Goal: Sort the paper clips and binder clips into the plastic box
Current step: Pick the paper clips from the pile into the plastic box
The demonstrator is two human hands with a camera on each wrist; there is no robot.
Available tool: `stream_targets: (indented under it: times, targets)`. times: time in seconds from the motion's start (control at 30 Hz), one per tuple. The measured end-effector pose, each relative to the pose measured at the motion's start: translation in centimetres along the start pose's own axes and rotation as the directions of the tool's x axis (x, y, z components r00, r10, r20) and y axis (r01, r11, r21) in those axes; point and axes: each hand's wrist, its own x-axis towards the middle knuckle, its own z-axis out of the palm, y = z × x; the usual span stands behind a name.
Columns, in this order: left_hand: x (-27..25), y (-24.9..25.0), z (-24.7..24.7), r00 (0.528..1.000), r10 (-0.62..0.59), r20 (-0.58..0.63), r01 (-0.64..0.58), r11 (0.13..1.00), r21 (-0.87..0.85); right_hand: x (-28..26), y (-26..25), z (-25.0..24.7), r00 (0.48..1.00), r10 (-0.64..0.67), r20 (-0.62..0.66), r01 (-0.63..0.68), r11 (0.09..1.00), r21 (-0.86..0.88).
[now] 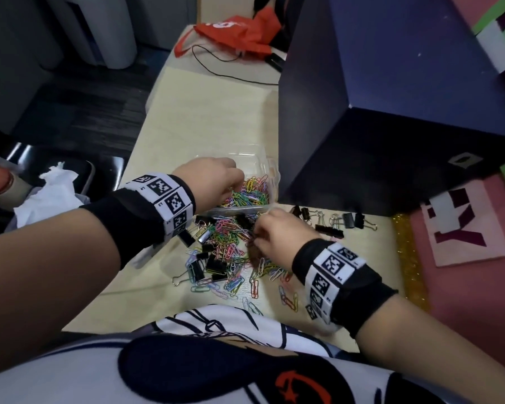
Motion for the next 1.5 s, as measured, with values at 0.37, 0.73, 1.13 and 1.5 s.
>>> stream_targets:
  times: [0.37,0.73,1.13,1.5]
  targets:
    - [-1.1,2.4,0.9,0.986,-0.029,0.166,0.011,0.994,0.108,-0.8,1.5,1.2,0.997,0.077,-0.006,-0.078,0.997,-0.024]
    - [-1.3,5.3,3.5,0.924,-0.109,0.366,0.011,0.965,0.261,-0.6,1.8,2.5,0.984,0.176,0.022,-0.175,0.984,-0.031]
    - [-1.7,5.7,4.1,0.959,-0.086,0.272,0.026,0.976,0.216,0.0,0.6,3.2,0.986,0.163,-0.042,-0.162,0.986,0.023]
    - [-1.7,5.6,3.3,0.971,-0.074,0.227,0.057,0.995,0.08,-1.6,3.1,1.7,0.873,0.447,-0.195,-0.348,0.851,0.393]
